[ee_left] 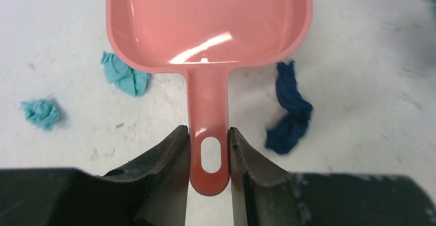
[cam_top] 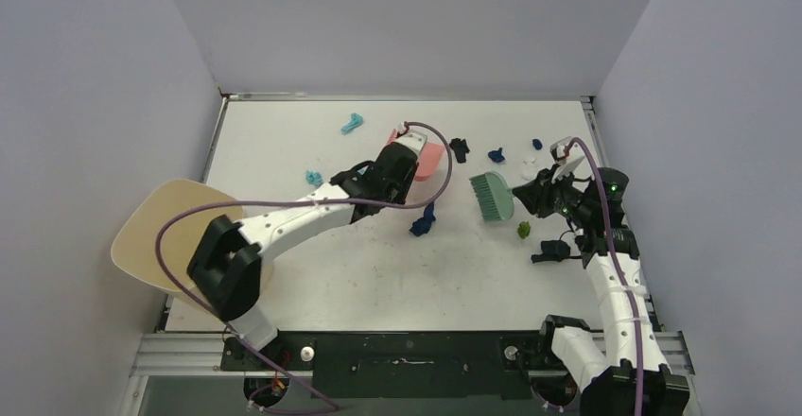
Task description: Sweep away the paper scraps from the table
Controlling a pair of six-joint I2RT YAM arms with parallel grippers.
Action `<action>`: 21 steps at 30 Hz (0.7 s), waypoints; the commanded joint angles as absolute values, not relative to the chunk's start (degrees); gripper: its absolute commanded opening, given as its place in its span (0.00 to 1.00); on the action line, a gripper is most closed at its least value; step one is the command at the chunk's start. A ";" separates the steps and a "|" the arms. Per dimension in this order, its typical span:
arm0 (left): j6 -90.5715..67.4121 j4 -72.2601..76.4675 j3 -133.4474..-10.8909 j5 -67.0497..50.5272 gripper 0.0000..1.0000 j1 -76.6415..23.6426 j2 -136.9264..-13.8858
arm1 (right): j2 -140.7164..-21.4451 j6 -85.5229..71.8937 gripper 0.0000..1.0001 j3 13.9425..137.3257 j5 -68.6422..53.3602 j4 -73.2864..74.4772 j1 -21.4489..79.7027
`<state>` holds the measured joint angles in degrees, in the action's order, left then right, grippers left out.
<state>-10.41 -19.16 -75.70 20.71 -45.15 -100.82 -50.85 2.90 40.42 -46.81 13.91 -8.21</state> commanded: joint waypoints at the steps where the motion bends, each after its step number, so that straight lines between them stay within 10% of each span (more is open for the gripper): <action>1: -16.53 -28.91 -70.85 29.13 0.00 -52.19 -84.06 | -54.68 2.24 0.05 46.09 -49.00 15.38 -6.29; 21: -25.65 -52.77 -63.21 32.94 0.00 -65.56 -64.28 | -98.96 0.52 0.05 74.18 -45.99 31.74 10.74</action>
<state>-25.82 -51.11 -63.22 30.87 -64.88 -65.32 -94.17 1.32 68.38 -49.91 27.83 10.74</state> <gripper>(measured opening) 0.277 0.138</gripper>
